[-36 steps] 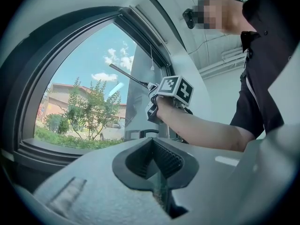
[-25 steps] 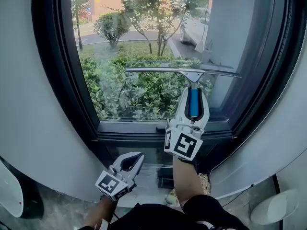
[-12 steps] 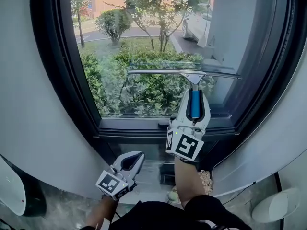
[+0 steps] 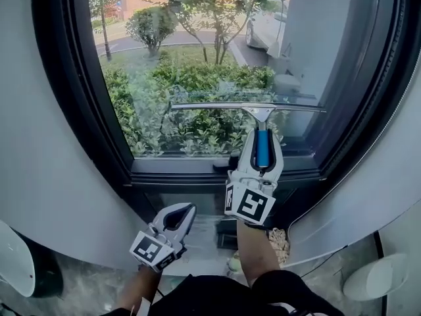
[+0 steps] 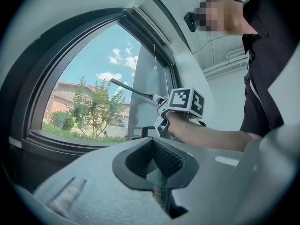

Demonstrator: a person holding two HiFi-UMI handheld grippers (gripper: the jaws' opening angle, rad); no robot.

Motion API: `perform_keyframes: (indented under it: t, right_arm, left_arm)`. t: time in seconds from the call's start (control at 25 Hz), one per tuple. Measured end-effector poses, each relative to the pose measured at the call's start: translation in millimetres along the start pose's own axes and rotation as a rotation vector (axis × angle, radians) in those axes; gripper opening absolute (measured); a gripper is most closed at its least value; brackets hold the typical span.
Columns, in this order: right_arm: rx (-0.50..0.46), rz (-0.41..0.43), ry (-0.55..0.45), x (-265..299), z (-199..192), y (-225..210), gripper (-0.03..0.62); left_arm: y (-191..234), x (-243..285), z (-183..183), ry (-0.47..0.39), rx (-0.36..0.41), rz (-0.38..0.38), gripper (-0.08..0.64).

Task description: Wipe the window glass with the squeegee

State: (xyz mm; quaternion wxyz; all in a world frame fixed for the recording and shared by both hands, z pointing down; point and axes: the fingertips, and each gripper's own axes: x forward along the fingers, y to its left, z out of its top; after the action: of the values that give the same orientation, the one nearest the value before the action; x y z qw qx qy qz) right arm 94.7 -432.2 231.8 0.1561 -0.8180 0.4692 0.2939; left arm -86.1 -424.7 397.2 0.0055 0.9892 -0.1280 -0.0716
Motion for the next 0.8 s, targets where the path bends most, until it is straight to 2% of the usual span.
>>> perform_keyframes:
  t: [0.8]
  right_arm:
    - [0.010, -0.012, 0.055, -18.8, -22.8, 2.5, 0.132]
  left_arm:
    - [4.0, -9.5, -19.5, 0.067, -0.044, 0.008, 0.000]
